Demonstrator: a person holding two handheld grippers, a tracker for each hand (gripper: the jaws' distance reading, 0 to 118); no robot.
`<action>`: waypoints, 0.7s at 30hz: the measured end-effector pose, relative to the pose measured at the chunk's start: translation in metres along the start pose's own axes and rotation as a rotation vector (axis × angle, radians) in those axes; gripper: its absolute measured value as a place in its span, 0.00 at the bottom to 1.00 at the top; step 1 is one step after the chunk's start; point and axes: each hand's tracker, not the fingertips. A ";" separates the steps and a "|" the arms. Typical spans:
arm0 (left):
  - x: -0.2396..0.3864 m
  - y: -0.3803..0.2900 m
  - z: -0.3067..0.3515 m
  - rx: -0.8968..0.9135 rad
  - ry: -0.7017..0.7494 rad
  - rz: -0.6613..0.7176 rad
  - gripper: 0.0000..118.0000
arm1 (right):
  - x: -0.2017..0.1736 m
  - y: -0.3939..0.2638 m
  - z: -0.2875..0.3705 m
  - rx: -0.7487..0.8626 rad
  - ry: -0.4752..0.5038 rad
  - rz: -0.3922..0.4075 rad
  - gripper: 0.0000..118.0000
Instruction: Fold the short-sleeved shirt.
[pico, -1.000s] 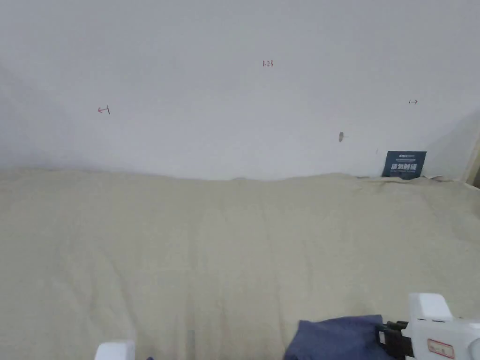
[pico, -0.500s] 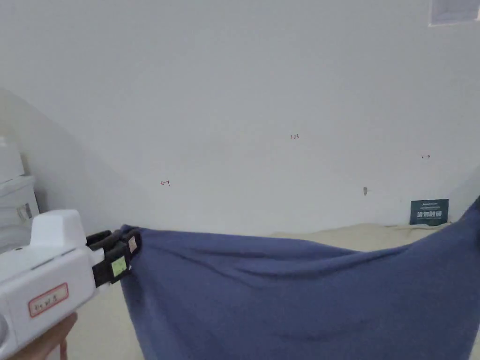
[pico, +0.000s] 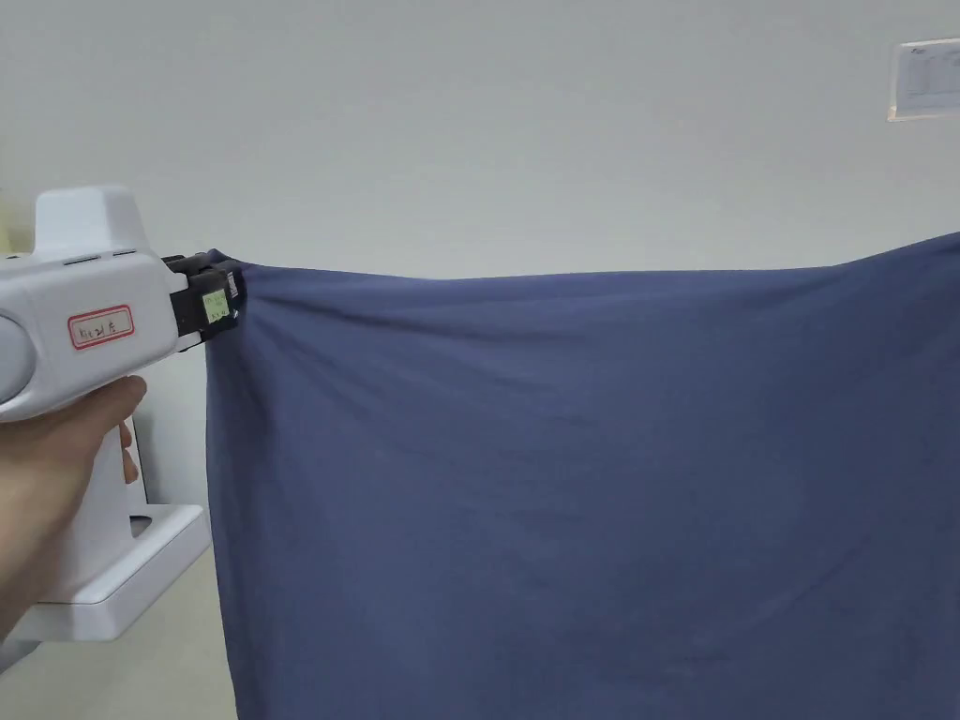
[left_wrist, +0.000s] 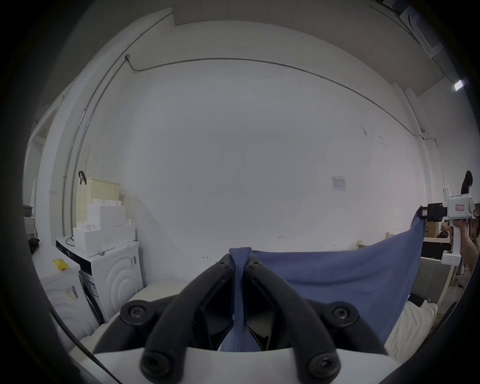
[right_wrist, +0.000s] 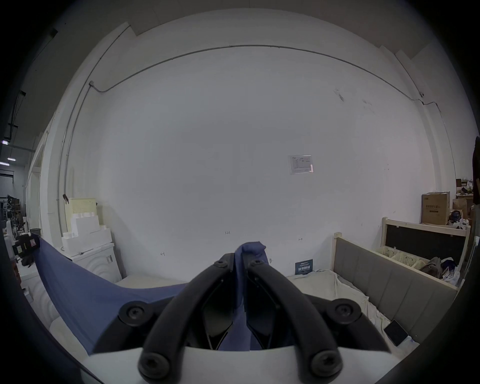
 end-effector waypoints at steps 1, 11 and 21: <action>-0.001 0.000 0.000 0.003 -0.002 0.003 0.05 | -0.002 0.001 -0.001 0.001 0.002 0.001 0.03; -0.012 -0.004 -0.026 -0.027 0.010 -0.004 0.05 | -0.014 -0.002 -0.024 -0.013 -0.001 0.035 0.03; -0.016 -0.020 -0.133 -0.134 0.049 -0.012 0.05 | -0.016 -0.011 -0.121 -0.058 -0.034 0.083 0.03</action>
